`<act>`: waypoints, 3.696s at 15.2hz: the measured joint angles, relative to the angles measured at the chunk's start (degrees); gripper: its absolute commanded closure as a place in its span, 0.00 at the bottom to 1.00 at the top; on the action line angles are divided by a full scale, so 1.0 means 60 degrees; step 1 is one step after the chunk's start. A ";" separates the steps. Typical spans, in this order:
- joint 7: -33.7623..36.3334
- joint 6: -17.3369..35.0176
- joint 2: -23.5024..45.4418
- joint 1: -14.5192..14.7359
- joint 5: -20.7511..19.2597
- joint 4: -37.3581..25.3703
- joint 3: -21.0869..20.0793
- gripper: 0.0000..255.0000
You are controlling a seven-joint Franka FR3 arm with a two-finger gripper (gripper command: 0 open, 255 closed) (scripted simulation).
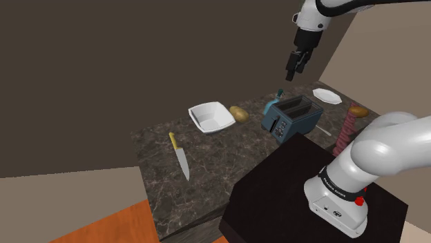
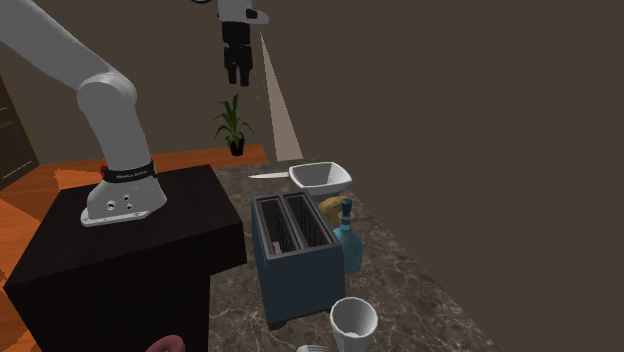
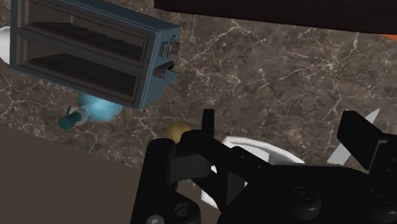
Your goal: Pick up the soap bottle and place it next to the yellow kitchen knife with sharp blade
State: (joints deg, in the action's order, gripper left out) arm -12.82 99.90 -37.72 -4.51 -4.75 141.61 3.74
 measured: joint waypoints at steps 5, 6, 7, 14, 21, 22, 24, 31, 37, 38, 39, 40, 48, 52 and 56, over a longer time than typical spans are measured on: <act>-0.0634 0.1483 0.1010 -0.0385 -0.0539 0.0303 0.0699 0.00; -0.0712 0.1764 0.1229 -0.0437 -0.0608 0.0330 0.0800 0.00; -0.0803 0.2049 0.1488 -0.0491 -0.0675 0.0324 0.0914 0.00; -0.1681 0.3894 0.3613 -0.0870 -0.0954 -0.0233 0.1815 0.00; -0.2752 0.5439 0.5869 -0.1201 -0.0605 -0.1201 0.2545 0.00; -0.2850 0.5633 0.6235 -0.1217 -0.0485 -0.1400 0.2578 0.00; -0.3241 0.5952 0.7026 -0.1353 -0.0177 -0.1924 0.2692 0.00; -0.4433 0.6837 0.9517 -0.2097 0.0909 -0.3672 0.2680 0.00; -0.4986 0.7150 1.0917 -0.2669 0.1443 -0.4838 0.2471 0.00; -0.5013 0.7232 1.1031 -0.2704 0.1483 -0.4871 0.2443 0.00; -0.5041 0.7326 1.1139 -0.2738 0.1521 -0.4884 0.2416 0.00; -0.5064 0.7414 1.1243 -0.2769 0.1557 -0.4900 0.2389 0.00; -0.5143 0.7636 1.1530 -0.2870 0.1654 -0.4966 0.2314 0.00; -0.5142 0.7636 1.1525 -0.2869 0.1655 -0.4967 0.2313 1.00; -0.5141 0.7633 1.1526 -0.2868 0.1655 -0.4970 0.2312 1.00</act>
State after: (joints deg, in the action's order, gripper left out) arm -43.66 145.69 31.43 -21.72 5.19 111.79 17.61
